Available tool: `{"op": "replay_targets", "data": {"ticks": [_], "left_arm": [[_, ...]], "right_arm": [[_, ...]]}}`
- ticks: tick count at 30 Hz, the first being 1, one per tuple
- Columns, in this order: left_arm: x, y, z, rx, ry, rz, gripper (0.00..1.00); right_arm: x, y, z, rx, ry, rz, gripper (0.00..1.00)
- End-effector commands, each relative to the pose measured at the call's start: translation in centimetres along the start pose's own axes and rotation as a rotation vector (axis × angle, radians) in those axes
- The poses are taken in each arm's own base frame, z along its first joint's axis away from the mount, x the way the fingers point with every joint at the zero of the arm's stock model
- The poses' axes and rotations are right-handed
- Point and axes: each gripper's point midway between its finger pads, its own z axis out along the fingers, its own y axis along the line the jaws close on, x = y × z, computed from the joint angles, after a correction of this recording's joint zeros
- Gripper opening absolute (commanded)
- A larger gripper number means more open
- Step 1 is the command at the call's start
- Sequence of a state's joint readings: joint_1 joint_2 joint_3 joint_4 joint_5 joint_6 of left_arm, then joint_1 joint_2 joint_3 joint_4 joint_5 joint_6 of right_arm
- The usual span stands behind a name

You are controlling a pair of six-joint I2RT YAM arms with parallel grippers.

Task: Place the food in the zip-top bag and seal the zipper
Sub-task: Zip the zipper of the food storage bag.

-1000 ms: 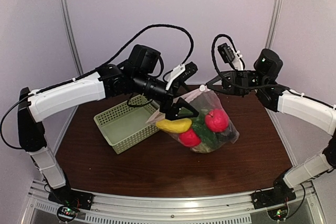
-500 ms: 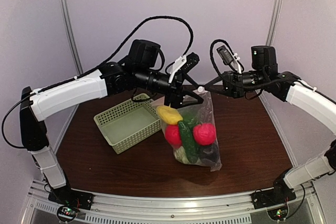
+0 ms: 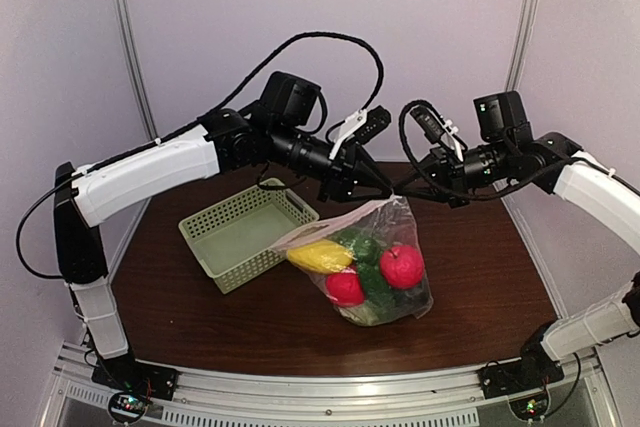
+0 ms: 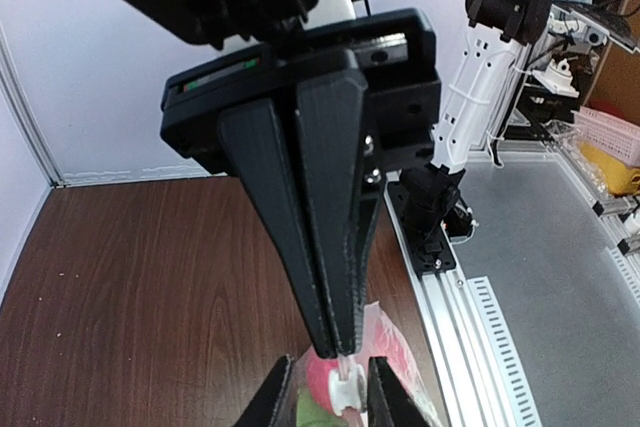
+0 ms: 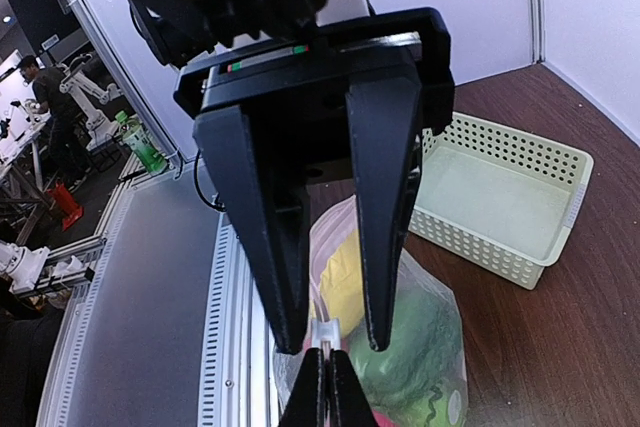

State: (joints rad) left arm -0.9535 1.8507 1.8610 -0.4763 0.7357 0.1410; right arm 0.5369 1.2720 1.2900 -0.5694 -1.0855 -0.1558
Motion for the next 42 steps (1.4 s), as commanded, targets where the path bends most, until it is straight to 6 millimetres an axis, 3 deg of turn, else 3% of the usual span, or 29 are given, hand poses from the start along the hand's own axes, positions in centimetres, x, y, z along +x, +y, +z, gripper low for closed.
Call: {"op": "replay_targets", "data": {"ticks": [1, 7, 11, 17, 22, 29, 34, 42], "left_arm": [[-0.1, -0.2, 0.2, 0.034, -0.002, -0.019, 0.24], [0.9, 0.0, 0.7, 0.041, 0.025, -0.071, 0.23], [1.2, 0.0, 0.9, 0.056, 0.032, -0.092, 0.0], [1.6, -0.4, 0.7, 0.064, 0.057, -0.14, 0.0], [4.4, -1.2, -0.4, 0.033, 0.158, -0.21, 0.0], [7.1, -2.2, -2.4, -0.006, 0.245, -0.268, 0.0], [9.4, -2.5, -3.4, -0.035, 0.306, -0.3, 0.0], [12.2, -3.5, -5.6, -0.105, 0.378, -0.284, 0.0]], "right_arm": [[-0.6, 0.9, -0.8, 0.028, 0.005, -0.065, 0.0], [-0.3, 0.7, -0.9, 0.057, 0.014, -0.093, 0.0], [-0.1, 0.6, -1.0, 0.072, 0.018, -0.104, 0.0], [-0.4, -0.3, -1.5, 0.153, 0.021, -0.131, 0.0], [-1.6, -1.0, -3.1, 0.194, -0.024, -0.129, 0.0], [-1.0, -1.0, -3.1, 0.194, 0.001, -0.12, 0.0], [-1.9, -1.1, -3.8, 0.225, -0.015, -0.14, 0.0], [-3.6, -4.1, -6.8, 0.323, -0.063, -0.133, 0.0]]}}
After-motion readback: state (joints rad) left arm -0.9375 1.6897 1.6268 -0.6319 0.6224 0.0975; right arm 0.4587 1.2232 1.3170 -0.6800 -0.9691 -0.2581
